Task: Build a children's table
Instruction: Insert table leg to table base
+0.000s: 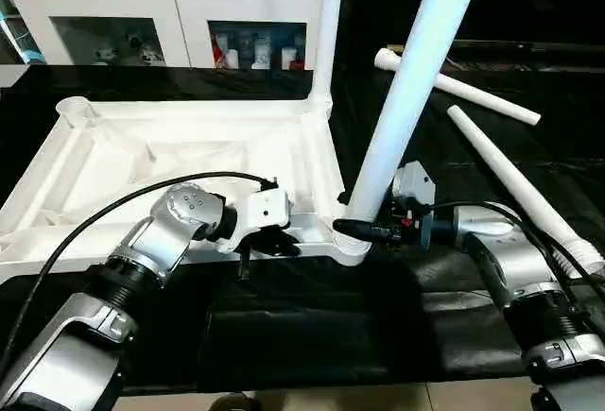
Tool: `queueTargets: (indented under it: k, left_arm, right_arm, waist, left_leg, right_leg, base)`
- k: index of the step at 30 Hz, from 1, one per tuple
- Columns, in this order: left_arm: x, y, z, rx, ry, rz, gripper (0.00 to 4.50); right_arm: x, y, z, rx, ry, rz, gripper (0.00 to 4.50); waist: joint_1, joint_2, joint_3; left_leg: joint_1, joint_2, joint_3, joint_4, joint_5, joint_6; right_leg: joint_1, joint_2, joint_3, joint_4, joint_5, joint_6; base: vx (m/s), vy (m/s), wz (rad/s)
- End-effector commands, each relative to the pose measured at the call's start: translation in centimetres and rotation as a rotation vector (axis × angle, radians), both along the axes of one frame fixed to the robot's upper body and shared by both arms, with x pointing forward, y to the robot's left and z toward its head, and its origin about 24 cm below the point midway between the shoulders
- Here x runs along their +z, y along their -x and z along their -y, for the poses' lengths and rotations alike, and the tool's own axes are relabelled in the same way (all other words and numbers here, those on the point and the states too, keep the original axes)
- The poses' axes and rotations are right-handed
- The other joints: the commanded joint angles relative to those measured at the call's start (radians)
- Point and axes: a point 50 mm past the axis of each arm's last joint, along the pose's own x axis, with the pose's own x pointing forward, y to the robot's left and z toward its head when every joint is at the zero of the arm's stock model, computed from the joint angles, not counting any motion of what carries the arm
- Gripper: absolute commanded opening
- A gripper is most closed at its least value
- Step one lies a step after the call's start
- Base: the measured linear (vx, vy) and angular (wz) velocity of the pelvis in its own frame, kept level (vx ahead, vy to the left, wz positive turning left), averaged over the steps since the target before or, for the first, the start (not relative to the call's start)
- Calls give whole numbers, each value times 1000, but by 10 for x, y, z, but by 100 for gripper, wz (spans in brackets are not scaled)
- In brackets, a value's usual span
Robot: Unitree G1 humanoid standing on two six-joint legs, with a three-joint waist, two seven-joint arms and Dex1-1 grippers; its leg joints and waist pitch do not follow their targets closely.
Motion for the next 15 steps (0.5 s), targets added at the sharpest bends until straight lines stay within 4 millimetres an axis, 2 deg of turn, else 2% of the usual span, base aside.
queueTargets:
  k: [1, 6, 11, 13, 14, 15]
  left_arm:
    - [9, -2, 12, -65, 3, 48, 0]
    - [8, -4, 10, -44, 5, 46, 0]
    - [9, -11, 7, 67, 29, 43, 0]
    - [10, -17, 5, 151, 50, 50, 0]
    - [11, -18, 5, 162, 52, 51, 0]
    - [13, -23, 5, 243, 67, 63, 0]
  right_arm:
    - [-36, 19, -9, 92, 91, -155, 191]
    - [-37, 19, -12, 90, 79, -160, 191]
    - [-39, 15, -13, -11, 44, -170, 191]
    - [-40, 13, -13, -97, 32, -167, 191]
    - [-40, 12, -13, -110, 34, -166, 191]
    - [-43, 9, -13, -210, 53, -167, 191]
  waist:
    - [-5, 3, -65]
    - [-4, 7, -64]
    - [-4, 6, -62]
    - [-7, 6, -55]
    - [-8, 6, -53]
    - [-9, 8, -49]
  left_leg:
    - [36, 68, -21, -79, -220, 29]
    - [37, 69, -22, -80, -235, 24]
    - [39, 69, -22, -83, -263, 13]
    - [41, 69, -23, -90, -309, -9]
    - [44, 68, -26, -93, -355, -26]
    - [47, 68, -29, -97, -396, -45]
  right_leg:
    - [27, -69, 28, -68, -30, -290]
    - [26, -69, 28, -69, -40, -292]
    - [23, -69, 29, -73, -72, -290]
    - [19, -70, 31, -80, -153, -277]
    - [16, -72, 31, -86, -230, -261]
    - [12, -73, 33, -92, -308, -240]
  base:
    - [0, 0, 0]
    - [0, 0, 0]
    - [0, 0, 0]
    - [0, 0, 0]
    - [0, 0, 0]
    - [0, 0, 0]
